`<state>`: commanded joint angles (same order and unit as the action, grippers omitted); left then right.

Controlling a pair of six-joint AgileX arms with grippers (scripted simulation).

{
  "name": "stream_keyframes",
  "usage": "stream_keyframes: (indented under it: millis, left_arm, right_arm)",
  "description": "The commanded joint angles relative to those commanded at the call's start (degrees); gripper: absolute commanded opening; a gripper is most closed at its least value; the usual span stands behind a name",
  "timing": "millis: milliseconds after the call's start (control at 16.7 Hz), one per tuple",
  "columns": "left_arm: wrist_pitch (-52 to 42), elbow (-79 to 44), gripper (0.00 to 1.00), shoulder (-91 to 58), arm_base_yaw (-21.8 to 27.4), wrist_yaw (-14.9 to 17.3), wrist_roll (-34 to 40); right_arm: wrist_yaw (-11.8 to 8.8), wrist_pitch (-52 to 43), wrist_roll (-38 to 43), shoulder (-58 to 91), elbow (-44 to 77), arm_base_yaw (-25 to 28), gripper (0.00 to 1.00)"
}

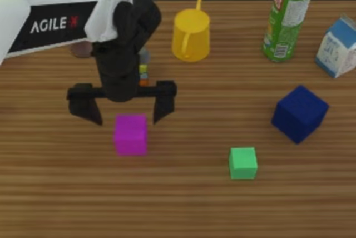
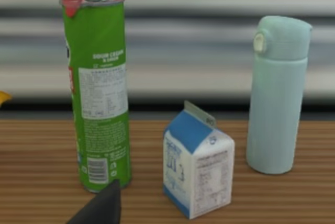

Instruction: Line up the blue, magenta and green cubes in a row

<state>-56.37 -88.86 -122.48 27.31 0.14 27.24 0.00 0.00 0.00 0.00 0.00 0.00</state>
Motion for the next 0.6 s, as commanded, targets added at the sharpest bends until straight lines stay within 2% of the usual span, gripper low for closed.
stream_keyframes:
  millis: [360,600]
  left_arm:
    - [11.2,6.2,1.0,-4.9,-0.1,0.0,-0.2]
    - [11.8,6.6,1.0,-5.2,-0.1,0.0,-0.2]
  right_arm:
    - [0.0,0.0,0.0,0.0,0.0,0.0,1.0]
    - [0.0,0.0,0.0,0.0,0.0,0.0,1.0]
